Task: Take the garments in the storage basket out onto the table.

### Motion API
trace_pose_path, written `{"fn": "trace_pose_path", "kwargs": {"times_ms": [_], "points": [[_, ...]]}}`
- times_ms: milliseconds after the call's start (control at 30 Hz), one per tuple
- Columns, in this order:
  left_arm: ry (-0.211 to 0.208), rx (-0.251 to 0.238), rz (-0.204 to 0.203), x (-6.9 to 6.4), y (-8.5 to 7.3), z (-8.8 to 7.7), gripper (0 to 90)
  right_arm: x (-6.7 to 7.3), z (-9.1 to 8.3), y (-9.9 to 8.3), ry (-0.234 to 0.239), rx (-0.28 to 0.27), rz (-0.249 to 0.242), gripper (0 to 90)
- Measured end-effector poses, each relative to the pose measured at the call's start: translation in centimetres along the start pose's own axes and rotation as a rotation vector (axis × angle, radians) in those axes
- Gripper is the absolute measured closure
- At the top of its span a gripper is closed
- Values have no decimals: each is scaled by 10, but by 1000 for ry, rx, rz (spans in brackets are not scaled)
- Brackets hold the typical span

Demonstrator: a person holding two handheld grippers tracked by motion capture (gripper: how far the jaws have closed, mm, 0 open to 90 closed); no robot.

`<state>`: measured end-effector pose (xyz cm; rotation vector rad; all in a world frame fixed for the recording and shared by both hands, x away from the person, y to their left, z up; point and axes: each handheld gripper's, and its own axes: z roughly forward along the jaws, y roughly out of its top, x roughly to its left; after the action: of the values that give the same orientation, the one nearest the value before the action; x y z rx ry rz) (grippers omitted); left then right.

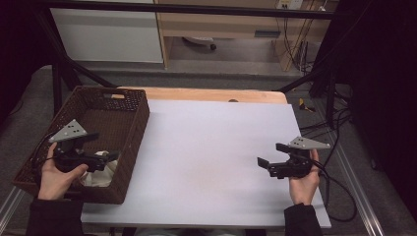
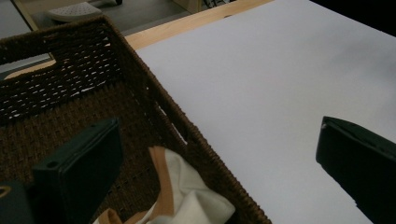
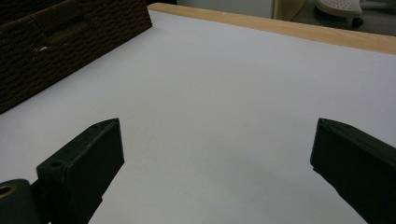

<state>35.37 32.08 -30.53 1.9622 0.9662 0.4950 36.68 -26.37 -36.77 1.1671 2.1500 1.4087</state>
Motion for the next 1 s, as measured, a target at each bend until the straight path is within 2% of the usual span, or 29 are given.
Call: {"fn": "trace_pose_path", "kwargs": {"times_ms": [367,567,867,1000], "points": [[39,46,-14,8,-13,-4,9,0,0,0,-3,5,-3,30],[40,72,-22,9,-19,-3,15,0,0,0,-3,3,-4,30],[61,104,-63,12,-29,-5,39,0,0,0,-4,4,-4,31],[77,129,-87,13,-33,-4,77,0,0,0,-4,5,-3,31]]}}
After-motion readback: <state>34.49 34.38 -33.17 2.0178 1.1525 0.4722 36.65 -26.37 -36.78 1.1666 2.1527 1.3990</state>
